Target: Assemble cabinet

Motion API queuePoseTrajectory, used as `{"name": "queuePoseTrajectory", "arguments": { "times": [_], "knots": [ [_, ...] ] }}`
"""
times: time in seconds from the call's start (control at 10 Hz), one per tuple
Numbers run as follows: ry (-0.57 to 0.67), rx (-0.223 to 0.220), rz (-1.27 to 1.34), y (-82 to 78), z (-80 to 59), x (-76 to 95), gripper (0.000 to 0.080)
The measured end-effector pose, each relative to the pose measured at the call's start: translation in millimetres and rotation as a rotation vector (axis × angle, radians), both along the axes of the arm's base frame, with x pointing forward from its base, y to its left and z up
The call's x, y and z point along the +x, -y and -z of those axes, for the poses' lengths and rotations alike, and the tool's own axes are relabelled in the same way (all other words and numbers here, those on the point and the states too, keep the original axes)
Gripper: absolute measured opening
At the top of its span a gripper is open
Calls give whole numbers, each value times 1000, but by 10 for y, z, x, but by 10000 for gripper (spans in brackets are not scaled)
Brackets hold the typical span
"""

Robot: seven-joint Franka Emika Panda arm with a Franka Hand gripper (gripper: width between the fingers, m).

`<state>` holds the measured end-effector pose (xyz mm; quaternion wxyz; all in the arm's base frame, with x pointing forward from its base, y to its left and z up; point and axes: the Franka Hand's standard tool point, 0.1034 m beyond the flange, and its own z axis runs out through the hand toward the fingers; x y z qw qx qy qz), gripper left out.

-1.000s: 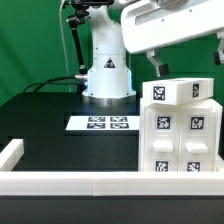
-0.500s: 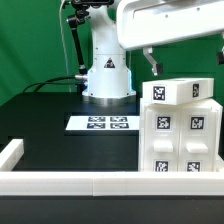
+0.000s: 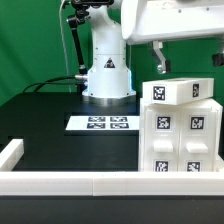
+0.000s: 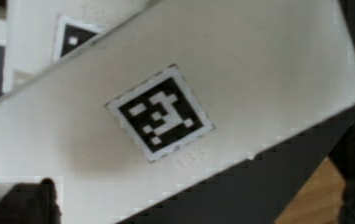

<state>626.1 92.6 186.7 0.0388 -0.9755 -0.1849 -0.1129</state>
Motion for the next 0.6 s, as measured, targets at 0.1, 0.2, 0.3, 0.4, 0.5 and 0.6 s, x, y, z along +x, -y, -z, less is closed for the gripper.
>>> {"name": "queuePoseTrajectory", "arguments": {
  "times": [0.1, 0.2, 0.3, 0.4, 0.5, 0.6],
  "knots": [
    [4, -7, -33, 3, 1, 0, 798],
    [15, -26, -119, 13, 1, 2, 798],
    [23, -42, -190, 23, 0, 3, 798],
    [46, -90, -350, 46, -6, 16, 798],
    [60, -139, -501, 59, -5, 18, 798],
    [69, -181, -624, 54, -4, 20, 798]
  ]
}}
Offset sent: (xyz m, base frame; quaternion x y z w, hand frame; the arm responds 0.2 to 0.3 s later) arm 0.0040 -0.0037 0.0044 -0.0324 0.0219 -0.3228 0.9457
